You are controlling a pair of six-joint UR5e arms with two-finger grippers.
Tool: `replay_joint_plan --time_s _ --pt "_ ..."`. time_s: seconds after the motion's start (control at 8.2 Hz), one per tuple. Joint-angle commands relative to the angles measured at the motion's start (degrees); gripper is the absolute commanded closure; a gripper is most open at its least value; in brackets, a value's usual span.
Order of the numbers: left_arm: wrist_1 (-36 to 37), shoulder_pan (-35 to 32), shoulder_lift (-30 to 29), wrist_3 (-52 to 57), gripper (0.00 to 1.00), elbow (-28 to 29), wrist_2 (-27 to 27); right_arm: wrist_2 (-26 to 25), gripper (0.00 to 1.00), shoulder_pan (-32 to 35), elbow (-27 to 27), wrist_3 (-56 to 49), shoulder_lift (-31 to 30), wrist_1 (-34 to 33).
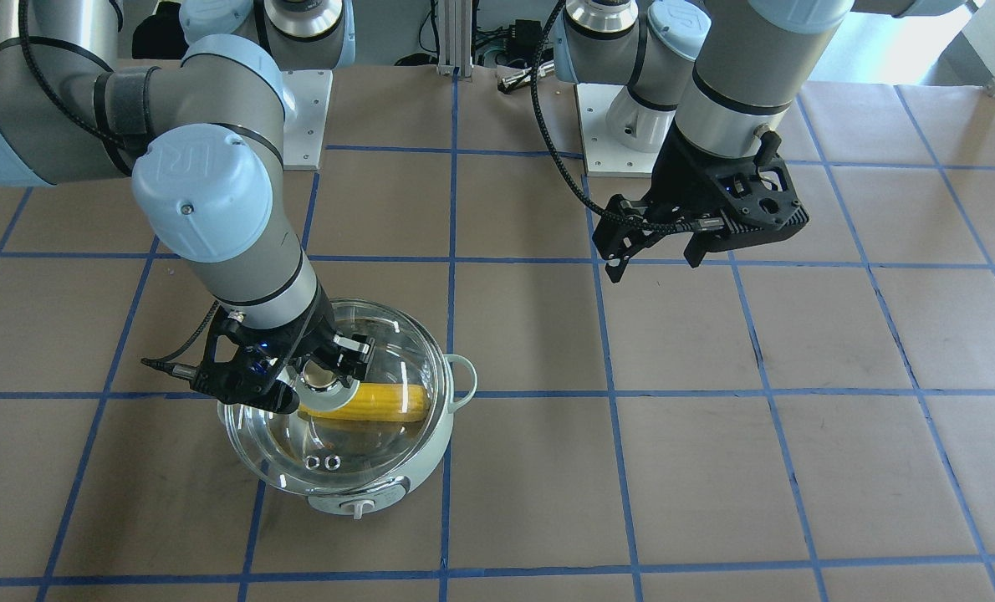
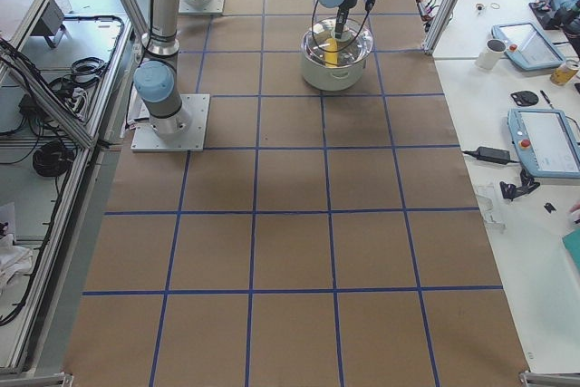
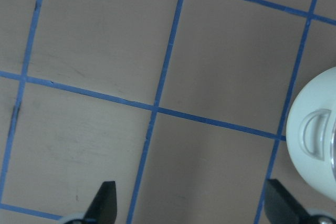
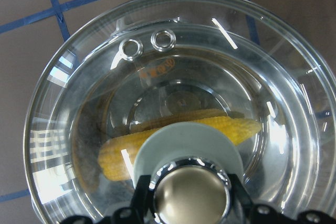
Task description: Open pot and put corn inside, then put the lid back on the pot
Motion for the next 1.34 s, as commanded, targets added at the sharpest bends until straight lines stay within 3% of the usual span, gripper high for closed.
replay_joint_plan --time_s 0.0,0.73,1.22 --pt "-1.85 0.74 0.37 7.64 0.00 0.08 5.62 0.06 0.96 0.21 0.21 2.45 0.92 -0.19" --pt "-3.34 4.78 1.86 16.07 0.00 -0.18 5.26 0.06 0.96 1.61 0.21 4.31 0.92 0.16" --pt "-7.21 4.43 5.55 14.95 0.00 -0.10 5.44 -0.11 0.96 1.70 0.48 3.69 0.92 0.34"
